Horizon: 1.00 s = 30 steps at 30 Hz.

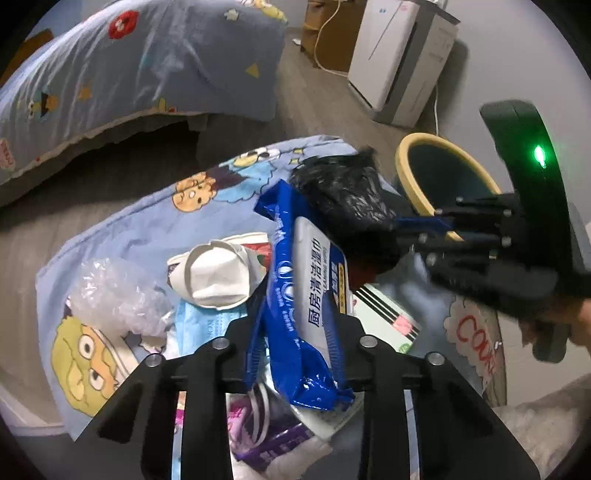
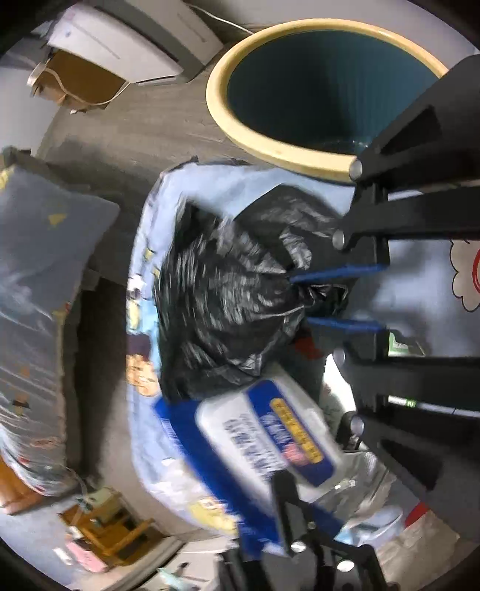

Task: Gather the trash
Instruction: 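Grasp the blue wipes pack with the left tool while the right grasps the black bag, then drop the black bag with the right tool while the left drops the wipes pack into the bin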

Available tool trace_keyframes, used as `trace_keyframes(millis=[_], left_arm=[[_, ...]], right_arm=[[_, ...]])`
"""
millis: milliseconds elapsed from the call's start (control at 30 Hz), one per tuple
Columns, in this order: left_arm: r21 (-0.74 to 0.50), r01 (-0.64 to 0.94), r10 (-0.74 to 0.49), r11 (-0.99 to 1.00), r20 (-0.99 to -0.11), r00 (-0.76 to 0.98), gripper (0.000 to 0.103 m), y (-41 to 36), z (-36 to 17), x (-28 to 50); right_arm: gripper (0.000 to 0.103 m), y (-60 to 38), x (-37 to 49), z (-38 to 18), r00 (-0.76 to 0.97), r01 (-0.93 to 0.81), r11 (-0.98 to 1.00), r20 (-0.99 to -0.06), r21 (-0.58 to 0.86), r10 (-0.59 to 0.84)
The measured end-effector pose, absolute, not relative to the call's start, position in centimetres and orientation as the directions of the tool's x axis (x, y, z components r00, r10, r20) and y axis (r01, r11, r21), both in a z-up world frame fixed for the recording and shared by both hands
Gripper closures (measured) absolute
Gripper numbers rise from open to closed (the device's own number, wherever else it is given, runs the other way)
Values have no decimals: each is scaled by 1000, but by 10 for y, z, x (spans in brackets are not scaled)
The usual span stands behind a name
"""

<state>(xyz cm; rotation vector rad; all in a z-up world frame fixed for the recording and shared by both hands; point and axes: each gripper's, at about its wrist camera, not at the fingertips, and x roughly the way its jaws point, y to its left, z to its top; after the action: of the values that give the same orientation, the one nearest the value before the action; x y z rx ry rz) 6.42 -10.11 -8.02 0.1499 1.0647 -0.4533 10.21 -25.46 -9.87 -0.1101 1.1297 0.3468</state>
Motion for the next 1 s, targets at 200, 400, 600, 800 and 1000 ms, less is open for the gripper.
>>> trace_keyframes(millis=[200, 400, 600, 800, 1000], left_arm=[[-75, 424, -274, 903, -860, 431, 75, -96, -62, 51], [-83, 424, -308, 902, -812, 496, 77, -94, -20, 44], [-117, 458, -376, 881, -761, 528, 77, -115, 22, 42], [-118, 544, -435, 831, -748, 501, 77, -172, 29, 44], [-184, 584, -488, 791, -765, 420, 77, -232, 9, 60]], right_arm=[[90, -257, 94, -71, 404, -323, 940, -883, 108, 240], [90, -274, 86, -27, 471, -290, 951, -848, 111, 242], [90, -332, 85, 0, 540, -159, 981, -821, 115, 184], [90, -412, 83, -16, 542, 49, 994, -839, 93, 51], [90, -470, 81, -57, 470, 187, 977, -883, 102, 3]])
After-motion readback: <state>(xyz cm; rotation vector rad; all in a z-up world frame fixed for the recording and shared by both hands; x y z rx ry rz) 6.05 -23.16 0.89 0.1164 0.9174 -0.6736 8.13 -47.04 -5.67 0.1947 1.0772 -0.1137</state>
